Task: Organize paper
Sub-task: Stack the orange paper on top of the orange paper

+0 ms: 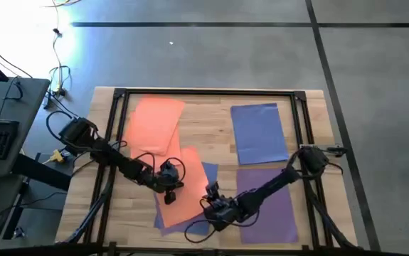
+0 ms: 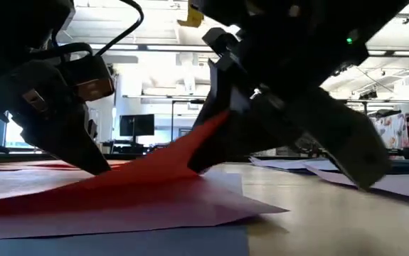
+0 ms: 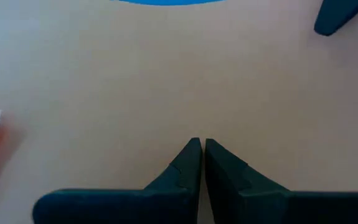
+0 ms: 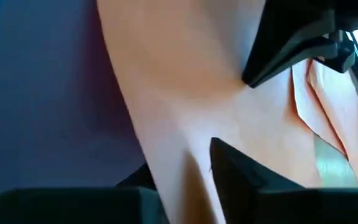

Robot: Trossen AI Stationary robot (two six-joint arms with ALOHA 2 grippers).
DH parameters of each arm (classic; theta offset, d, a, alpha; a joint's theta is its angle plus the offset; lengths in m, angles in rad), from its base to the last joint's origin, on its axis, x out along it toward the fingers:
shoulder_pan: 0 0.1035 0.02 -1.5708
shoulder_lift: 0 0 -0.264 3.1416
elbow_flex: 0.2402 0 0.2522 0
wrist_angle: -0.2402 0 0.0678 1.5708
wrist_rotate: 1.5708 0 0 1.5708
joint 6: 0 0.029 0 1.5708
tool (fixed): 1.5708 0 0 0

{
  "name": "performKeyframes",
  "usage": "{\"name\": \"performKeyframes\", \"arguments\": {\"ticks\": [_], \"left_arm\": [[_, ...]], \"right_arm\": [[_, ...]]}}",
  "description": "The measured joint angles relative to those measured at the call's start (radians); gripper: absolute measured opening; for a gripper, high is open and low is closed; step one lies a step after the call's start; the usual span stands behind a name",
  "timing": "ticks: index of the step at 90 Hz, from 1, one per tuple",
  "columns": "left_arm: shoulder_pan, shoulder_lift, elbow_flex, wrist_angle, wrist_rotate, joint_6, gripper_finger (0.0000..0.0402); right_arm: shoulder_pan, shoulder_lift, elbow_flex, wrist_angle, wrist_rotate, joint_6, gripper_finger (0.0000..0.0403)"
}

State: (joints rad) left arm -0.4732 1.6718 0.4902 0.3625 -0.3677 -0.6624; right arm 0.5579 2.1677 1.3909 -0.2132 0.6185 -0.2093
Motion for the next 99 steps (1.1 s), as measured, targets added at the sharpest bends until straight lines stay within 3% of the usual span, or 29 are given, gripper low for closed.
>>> {"name": "performKeyframes", "arguments": {"ticks": [8, 33, 49, 65, 77, 99], "left_arm": [[0.001, -0.016, 0.015, -0.022, -0.001, 0.025, 0.0], [-0.007, -0.263, 0.124, -0.115, 0.047, 0.161, 0.0], [-0.034, -0.504, 0.254, -0.255, 0.043, 0.292, 0.0], [-0.083, -0.681, 0.33, -0.236, 0.041, 0.396, 0.0], [-0.123, -0.772, 0.337, -0.248, 0.041, 0.453, 0.0], [-0.211, -0.896, 0.337, -0.452, 0.027, 0.458, 0.0]], "right_arm": [[-0.001, 0.0, 0.001, 0.008, 0.005, 0.028, 0.0008], [0.028, 0.0, 0.081, -0.03, 0.102, 0.179, 0.0], [0.055, 0.0, 0.244, -0.27, 0.342, 0.236, 0.0], [0.035, 0.0, 0.477, -0.476, 0.569, 0.22, 0.0], [-0.032, -0.003, 0.642, -0.586, 0.636, 0.14, 0.0], [-0.314, -0.003, 0.754, -0.687, 0.56, -0.026, 0.0]]}}
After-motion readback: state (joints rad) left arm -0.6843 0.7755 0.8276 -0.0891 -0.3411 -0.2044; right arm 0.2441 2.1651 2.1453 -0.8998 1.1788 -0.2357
